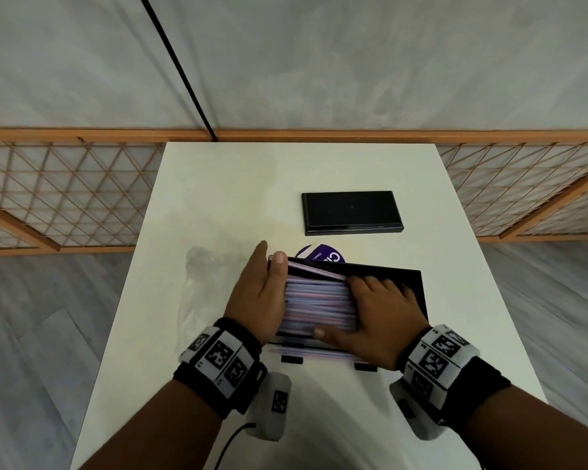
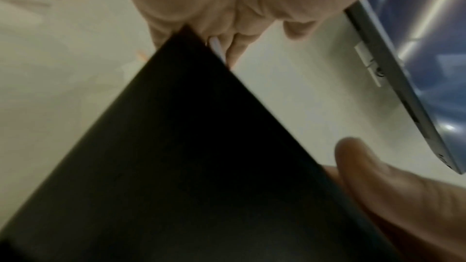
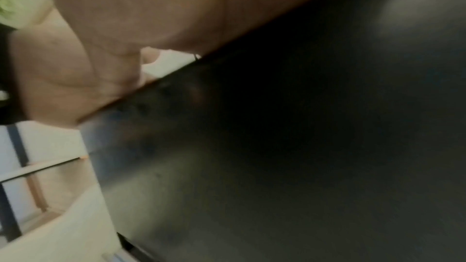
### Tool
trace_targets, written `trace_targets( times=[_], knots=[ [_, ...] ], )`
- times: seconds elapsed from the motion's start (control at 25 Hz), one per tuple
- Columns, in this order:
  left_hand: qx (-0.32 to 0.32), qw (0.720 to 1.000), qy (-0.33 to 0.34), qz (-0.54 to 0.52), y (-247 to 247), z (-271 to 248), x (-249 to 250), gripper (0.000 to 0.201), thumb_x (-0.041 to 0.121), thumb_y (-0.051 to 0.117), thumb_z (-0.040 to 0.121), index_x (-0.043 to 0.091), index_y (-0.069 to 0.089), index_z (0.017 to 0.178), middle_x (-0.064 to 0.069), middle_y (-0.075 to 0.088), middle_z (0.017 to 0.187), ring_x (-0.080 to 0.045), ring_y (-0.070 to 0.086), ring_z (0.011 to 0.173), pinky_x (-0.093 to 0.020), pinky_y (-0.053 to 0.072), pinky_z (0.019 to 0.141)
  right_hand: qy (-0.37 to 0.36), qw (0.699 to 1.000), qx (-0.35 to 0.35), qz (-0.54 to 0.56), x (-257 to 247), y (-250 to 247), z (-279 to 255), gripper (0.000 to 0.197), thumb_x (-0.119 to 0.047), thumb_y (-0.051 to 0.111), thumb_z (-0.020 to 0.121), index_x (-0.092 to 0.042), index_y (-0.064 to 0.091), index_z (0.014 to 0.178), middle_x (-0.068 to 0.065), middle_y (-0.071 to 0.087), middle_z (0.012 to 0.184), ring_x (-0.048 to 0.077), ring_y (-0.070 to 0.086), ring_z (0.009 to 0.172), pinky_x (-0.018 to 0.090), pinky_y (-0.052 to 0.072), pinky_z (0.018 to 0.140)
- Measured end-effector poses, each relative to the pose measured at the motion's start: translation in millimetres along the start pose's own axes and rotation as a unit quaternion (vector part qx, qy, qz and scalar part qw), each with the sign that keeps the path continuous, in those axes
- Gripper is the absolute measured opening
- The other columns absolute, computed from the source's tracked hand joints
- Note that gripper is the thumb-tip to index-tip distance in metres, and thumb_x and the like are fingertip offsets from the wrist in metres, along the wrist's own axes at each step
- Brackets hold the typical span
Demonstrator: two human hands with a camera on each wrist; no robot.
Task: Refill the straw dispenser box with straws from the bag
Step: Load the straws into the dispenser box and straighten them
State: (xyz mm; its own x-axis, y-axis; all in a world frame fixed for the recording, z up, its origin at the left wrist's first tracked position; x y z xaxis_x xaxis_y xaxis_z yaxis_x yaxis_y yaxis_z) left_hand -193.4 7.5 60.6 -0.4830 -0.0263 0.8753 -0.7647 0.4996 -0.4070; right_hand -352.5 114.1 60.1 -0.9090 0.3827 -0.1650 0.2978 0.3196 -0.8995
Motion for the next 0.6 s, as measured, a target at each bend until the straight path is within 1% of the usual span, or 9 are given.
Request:
trace_targets(
  times=[0.04, 0.08, 0.16, 0.24, 0.32, 0.36, 0.44, 0.52, 0.6],
  knots=[
    [-0.023, 1.0, -0.016, -0.006, 5, -3, -3, 0.079, 0.067, 0.022, 0.094, 0.022, 0.019, 0.159, 0.006, 0.026, 0.164, -0.011, 0.024, 0.15, -0.018, 0.014, 0.112, 0.009, 1.0, -0.008, 0.002, 1, 0, 0, 0.115, -0.104, 0.02, 0.051, -0.033, 0.034, 0.141, -0.006, 0.048, 0.134, 0.024, 0.045, 0.124, 0.051, 0.029, 0.11],
    [-0.031, 0.999, -0.012, -0.005, 9, -6, -3, 0.082, 0.068, 0.022, 0.092, 0.023, 0.015, 0.16, 0.008, 0.024, 0.163, -0.008, 0.024, 0.149, -0.018, 0.014, 0.111, 0.007, 1.0, -0.02, 0.004, -1, 3, 1, 0.117, -0.105, 0.019, 0.049, -0.036, 0.031, 0.143, -0.004, 0.046, 0.135, 0.025, 0.043, 0.126, 0.052, 0.028, 0.111],
    [0.008, 0.999, 0.002, -0.039, 7, -7, -2, 0.082, 0.071, 0.024, 0.093, 0.024, 0.019, 0.159, 0.015, 0.03, 0.153, 0.001, 0.027, 0.139, -0.017, 0.017, 0.109, -0.018, 0.999, -0.033, 0.005, -11, 7, 2, 0.112, -0.103, 0.021, 0.051, -0.04, 0.03, 0.143, -0.003, 0.044, 0.131, 0.025, 0.041, 0.124, 0.052, 0.028, 0.111],
    [0.06, 0.994, -0.011, -0.095, 0, -4, -8, 0.081, 0.07, 0.026, 0.091, 0.022, 0.025, 0.158, 0.018, 0.031, 0.149, 0.005, 0.026, 0.134, -0.016, 0.018, 0.111, -0.035, 0.999, 0.0, 0.013, -16, 3, 3, 0.099, -0.099, 0.023, 0.059, -0.038, 0.04, 0.135, -0.006, 0.045, 0.122, 0.021, 0.044, 0.117, 0.048, 0.032, 0.107],
    [0.066, 0.987, -0.047, -0.142, -3, 0, -18, 0.084, 0.073, 0.027, 0.089, 0.023, 0.027, 0.157, 0.013, 0.029, 0.159, 0.001, 0.027, 0.14, -0.023, 0.018, 0.119, -0.025, 0.999, 0.025, 0.028, -11, -2, 7, 0.091, -0.094, 0.021, 0.066, -0.034, 0.045, 0.129, -0.007, 0.049, 0.119, 0.021, 0.047, 0.114, 0.046, 0.035, 0.105],
    [0.059, 0.985, -0.056, -0.149, -3, 1, -19, 0.085, 0.073, 0.028, 0.089, 0.023, 0.027, 0.157, 0.01, 0.028, 0.162, -0.002, 0.027, 0.144, -0.026, 0.018, 0.122, -0.022, 0.999, 0.018, 0.031, -8, -1, 11, 0.09, -0.093, 0.019, 0.068, -0.033, 0.044, 0.131, -0.006, 0.05, 0.121, 0.023, 0.049, 0.115, 0.047, 0.034, 0.106],
    [0.038, 0.989, -0.06, -0.129, -1, 1, -20, 0.08, 0.07, 0.029, 0.095, 0.021, 0.026, 0.157, 0.006, 0.028, 0.163, -0.008, 0.026, 0.148, -0.023, 0.017, 0.119, -0.019, 0.999, -0.019, 0.026, -8, 7, 18, 0.093, -0.091, 0.013, 0.068, -0.036, 0.039, 0.138, -0.004, 0.05, 0.128, 0.027, 0.047, 0.122, 0.051, 0.03, 0.109],
    [0.021, 0.994, -0.057, -0.094, 4, -1, -20, 0.076, 0.066, 0.026, 0.097, 0.02, 0.027, 0.157, 0.005, 0.035, 0.159, -0.012, 0.031, 0.147, -0.021, 0.02, 0.113, -0.012, 0.999, -0.043, 0.002, -10, 14, 21, 0.093, -0.088, 0.007, 0.068, -0.04, 0.04, 0.14, 0.0, 0.047, 0.131, 0.029, 0.043, 0.125, 0.052, 0.027, 0.11],
    [0.009, 0.997, -0.035, -0.064, 7, -2, -22, 0.085, 0.078, 0.023, 0.091, 0.021, 0.033, 0.153, 0.006, 0.047, 0.148, -0.017, 0.043, 0.14, -0.028, 0.03, 0.114, -0.004, 0.999, -0.05, -0.009, -12, 16, 23, 0.086, -0.085, 0.009, 0.074, -0.038, 0.044, 0.136, 0.003, 0.047, 0.131, 0.029, 0.043, 0.126, 0.053, 0.027, 0.111]
  ],
)
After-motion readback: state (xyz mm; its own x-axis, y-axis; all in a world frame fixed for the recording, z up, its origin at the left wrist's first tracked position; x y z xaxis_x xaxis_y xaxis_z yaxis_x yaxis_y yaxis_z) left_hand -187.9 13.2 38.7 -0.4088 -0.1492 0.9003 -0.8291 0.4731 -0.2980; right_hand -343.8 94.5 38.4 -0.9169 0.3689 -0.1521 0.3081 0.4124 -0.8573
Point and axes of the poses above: each hand's wrist, its own z-axis towards the middle knuckle, its own y-axis out of the palm, x = y × z, the point moved 6 cm from there along z, towards the middle knuckle
